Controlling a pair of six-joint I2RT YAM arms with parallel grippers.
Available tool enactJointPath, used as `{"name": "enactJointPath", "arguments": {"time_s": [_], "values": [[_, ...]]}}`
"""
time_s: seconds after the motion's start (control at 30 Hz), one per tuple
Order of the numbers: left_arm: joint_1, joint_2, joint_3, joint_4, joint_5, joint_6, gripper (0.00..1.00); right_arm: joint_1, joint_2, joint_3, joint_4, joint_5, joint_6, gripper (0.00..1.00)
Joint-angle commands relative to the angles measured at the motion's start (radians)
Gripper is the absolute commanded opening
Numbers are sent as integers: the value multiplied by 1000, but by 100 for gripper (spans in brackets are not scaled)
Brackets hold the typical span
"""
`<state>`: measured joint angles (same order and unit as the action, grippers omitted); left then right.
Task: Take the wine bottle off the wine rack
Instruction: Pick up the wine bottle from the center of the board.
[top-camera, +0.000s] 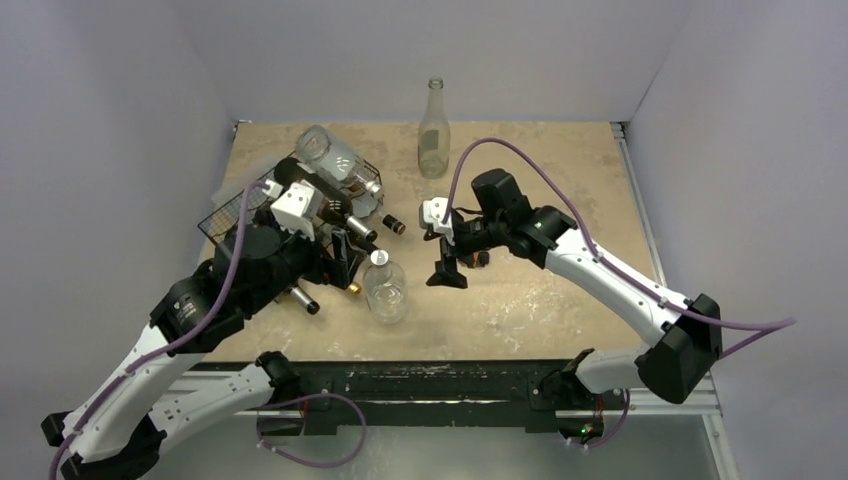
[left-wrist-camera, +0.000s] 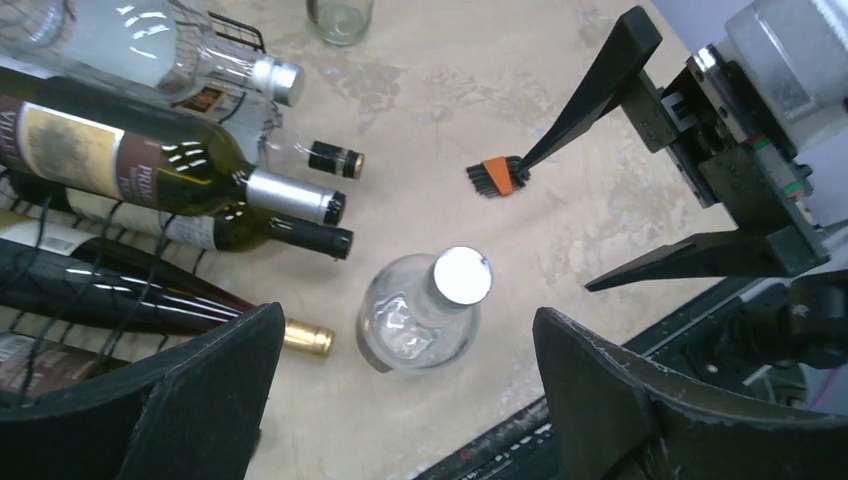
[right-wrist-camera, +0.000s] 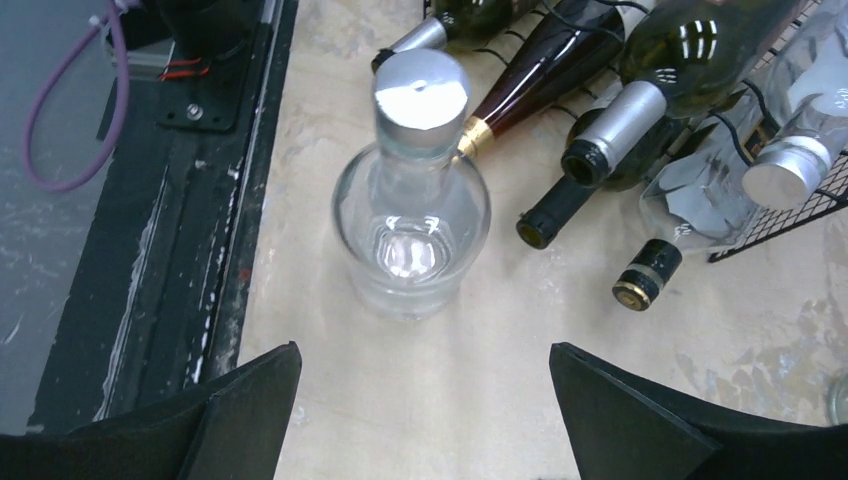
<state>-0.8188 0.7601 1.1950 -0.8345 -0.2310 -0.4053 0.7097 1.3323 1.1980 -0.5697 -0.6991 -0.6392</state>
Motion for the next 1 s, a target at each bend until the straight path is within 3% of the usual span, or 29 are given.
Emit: {"name": "enactJointPath", "arguments": {"time_s": [0.0,0.17,0.33,0.67,0.97], "values": [[52,-63,-109,125,-75,148,95,-4,35,51,157,-21,139,99],[336,-54,-172,212,139,190,96,56,68,74,220,-34,164,99],[489,5,-231,305,195,243,97,154,116,73,305,11,196,99],[497,-112,-351,369,143,318,98,215,194,37,461,59,283,98],[497,-139,-348,366,119,308,100,231,221,21,478,55,274,77]]}}
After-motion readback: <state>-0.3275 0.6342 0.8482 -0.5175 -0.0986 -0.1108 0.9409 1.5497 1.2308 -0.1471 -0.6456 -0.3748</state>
